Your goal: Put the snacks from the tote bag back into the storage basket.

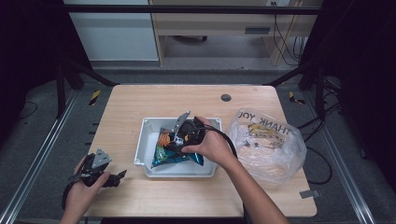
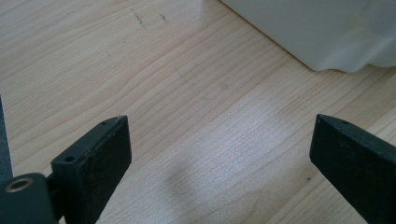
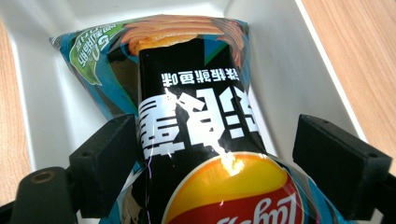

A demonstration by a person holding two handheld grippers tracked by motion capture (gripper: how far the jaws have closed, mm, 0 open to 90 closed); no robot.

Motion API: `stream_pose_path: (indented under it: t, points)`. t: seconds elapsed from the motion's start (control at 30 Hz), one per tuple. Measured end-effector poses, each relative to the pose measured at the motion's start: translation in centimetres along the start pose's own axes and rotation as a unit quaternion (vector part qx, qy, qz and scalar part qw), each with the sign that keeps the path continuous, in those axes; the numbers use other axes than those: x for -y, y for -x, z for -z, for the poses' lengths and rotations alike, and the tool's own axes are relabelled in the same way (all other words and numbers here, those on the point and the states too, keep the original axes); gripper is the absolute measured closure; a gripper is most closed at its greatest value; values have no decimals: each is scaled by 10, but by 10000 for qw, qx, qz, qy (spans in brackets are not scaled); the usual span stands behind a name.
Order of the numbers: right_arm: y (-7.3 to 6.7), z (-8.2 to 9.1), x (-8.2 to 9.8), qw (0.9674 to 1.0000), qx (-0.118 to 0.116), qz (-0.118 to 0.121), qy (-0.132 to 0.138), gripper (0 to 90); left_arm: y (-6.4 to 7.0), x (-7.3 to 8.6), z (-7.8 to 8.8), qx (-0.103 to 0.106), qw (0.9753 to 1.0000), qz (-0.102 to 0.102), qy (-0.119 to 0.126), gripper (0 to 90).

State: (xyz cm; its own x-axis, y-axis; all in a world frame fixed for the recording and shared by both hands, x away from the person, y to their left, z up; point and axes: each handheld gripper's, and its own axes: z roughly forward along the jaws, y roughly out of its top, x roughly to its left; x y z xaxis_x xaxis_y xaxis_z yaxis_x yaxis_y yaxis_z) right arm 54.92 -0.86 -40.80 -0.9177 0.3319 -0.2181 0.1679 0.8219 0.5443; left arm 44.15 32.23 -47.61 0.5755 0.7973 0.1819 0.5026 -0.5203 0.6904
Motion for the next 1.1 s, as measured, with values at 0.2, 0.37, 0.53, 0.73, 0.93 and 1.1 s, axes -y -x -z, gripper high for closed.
stream_pose_path:
  t: [0.2,0.37,0.53,0.73,0.93,1.1]
  points:
    - [1,1,0,9999,5,-138,24,101,-2,0,0,1,10000,9,-31,51]
    - [1,5,-1,9997,-5,-241,-8,75,-3,0,1,-15,10000,52,-3,51]
    - [0,14,0,9994,3,-316,122,67,-3,1,1,-24,9999,104,28,51]
    - [1,26,2,9989,68,-413,209,66,-5,2,1,-18,9999,141,53,51]
    - [2,32,4,9983,146,-491,284,61,-5,3,2,-44,9999,152,42,51]
    - [2,36,4,9983,128,-457,347,63,-8,3,2,-83,9997,204,52,51]
